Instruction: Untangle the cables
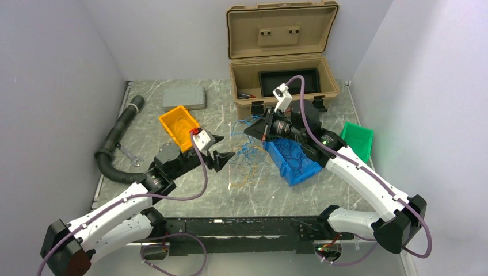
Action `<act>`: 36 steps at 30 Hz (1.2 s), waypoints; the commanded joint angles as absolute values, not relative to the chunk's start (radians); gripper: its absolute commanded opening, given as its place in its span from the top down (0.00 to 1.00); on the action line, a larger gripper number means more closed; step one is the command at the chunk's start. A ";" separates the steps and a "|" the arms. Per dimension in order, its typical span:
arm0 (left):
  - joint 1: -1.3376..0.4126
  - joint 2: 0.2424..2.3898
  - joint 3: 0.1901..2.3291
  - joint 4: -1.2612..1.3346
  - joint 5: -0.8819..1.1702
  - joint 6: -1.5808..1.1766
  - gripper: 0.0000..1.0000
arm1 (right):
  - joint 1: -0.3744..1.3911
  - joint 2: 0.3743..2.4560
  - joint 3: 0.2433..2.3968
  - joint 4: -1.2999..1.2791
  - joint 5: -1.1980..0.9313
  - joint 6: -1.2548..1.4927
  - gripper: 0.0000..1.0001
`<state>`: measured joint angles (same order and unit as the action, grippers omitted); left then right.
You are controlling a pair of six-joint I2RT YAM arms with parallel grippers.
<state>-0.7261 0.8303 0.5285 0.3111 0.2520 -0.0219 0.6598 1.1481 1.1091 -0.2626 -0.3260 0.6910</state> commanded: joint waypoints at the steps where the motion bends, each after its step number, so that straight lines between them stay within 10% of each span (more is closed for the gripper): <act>1: -0.730 0.872 0.565 0.360 0.263 0.039 0.29 | 0.656 1.144 1.120 -0.205 -0.363 0.708 1.00; 9: -0.732 0.989 0.636 0.335 0.340 0.008 0.52 | 0.655 1.143 1.130 -0.202 -0.372 0.715 1.00; 14: -0.731 0.962 0.608 0.355 0.354 -0.067 0.98 | 0.657 1.128 1.123 -0.226 -0.355 0.706 1.00; 36: -0.651 0.685 0.496 -0.199 -0.369 -0.454 1.00 | 0.655 0.880 1.088 -0.460 0.245 0.676 1.00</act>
